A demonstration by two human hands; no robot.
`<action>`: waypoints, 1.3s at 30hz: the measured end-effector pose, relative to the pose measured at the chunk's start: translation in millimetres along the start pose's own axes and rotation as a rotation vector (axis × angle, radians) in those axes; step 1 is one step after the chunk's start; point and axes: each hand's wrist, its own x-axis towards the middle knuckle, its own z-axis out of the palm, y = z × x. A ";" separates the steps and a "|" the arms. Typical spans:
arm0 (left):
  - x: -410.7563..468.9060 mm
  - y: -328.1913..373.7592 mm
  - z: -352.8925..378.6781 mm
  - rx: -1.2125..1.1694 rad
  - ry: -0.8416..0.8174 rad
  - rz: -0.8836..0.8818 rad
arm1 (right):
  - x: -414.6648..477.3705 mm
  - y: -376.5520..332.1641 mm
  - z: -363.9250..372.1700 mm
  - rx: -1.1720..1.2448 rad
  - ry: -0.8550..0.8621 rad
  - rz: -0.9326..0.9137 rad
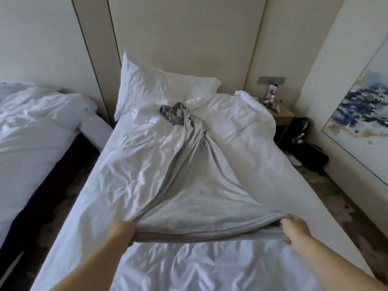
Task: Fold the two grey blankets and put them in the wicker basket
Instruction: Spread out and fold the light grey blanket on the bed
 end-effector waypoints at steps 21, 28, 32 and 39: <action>-128.1 -160.9 -78.8 0.411 0.049 0.336 | -147.4 139.9 -62.4 -0.730 -0.335 -0.392; -186.0 -300.1 -92.3 0.627 -0.008 0.229 | -181.1 275.9 -96.2 -0.713 -0.548 -0.148; -202.0 -366.5 -100.2 0.816 -0.033 0.217 | -198.1 344.5 -103.9 -0.874 -0.611 -0.133; -225.4 -437.6 -99.4 0.986 -0.104 0.199 | -222.3 404.1 -108.5 -1.202 -0.676 -0.223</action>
